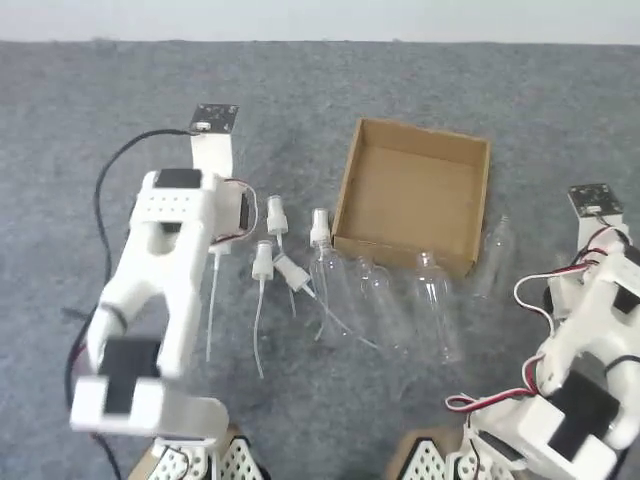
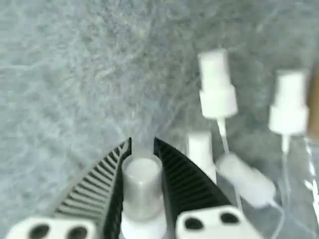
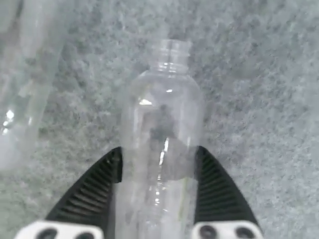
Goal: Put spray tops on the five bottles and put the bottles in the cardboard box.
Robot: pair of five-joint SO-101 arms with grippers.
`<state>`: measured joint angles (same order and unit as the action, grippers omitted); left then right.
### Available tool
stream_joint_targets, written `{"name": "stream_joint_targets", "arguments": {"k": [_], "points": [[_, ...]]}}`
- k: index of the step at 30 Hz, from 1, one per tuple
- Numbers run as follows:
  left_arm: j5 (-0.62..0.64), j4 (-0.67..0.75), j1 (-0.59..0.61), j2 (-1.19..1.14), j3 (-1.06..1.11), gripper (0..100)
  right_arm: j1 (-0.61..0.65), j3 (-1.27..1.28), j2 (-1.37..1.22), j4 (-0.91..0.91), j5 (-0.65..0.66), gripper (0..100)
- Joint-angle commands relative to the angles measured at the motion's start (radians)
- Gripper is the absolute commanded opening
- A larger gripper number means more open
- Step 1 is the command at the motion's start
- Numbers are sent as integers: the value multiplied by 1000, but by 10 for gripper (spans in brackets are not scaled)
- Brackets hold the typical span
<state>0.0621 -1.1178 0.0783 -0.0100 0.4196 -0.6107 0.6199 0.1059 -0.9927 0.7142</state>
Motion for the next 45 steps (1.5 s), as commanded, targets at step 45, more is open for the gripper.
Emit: {"name": "stream_joint_targets", "arguments": {"k": [45], "points": [[-77, 126, -5, 562, 464, 13, 22, -450, -243, -255, 40, 5]]}}
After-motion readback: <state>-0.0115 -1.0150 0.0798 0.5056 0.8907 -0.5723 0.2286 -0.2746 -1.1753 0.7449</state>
